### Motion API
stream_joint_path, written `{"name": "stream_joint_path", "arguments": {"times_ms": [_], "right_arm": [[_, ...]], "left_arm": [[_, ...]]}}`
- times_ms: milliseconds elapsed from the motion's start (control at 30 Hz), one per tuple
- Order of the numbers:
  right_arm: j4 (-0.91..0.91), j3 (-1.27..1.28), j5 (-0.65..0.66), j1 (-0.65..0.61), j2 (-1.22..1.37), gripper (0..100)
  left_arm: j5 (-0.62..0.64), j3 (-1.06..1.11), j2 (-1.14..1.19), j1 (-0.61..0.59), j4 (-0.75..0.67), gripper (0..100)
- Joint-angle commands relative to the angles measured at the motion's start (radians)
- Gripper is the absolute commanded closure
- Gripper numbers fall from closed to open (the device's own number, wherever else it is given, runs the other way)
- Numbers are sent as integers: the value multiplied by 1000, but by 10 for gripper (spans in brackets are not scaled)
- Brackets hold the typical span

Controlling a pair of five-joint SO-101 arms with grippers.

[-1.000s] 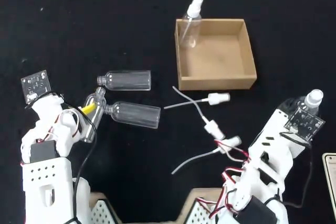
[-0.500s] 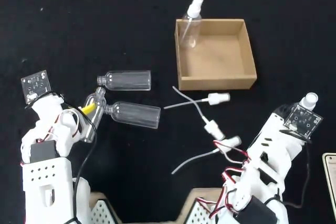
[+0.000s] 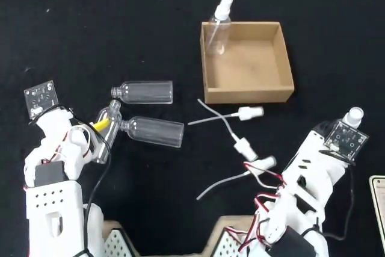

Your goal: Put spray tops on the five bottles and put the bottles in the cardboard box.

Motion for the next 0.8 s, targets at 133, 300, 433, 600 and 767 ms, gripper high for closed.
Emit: {"name": "stream_joint_path", "arguments": {"times_ms": [133, 300, 433, 600, 767], "right_arm": [[5, 1, 5, 14, -36, 765], [5, 1, 8, 14, -36, 762], [5, -2, 8, 14, -36, 762], [3, -10, 8, 12, -36, 760], [5, -8, 9, -32, -36, 669]], "left_arm": [[6, 1, -11, -8, -20, 675], [6, 1, -11, -8, -20, 675], [6, 1, -11, -8, -20, 675], [6, 1, -11, -8, -20, 675], [6, 1, -11, -7, -20, 675]]}}
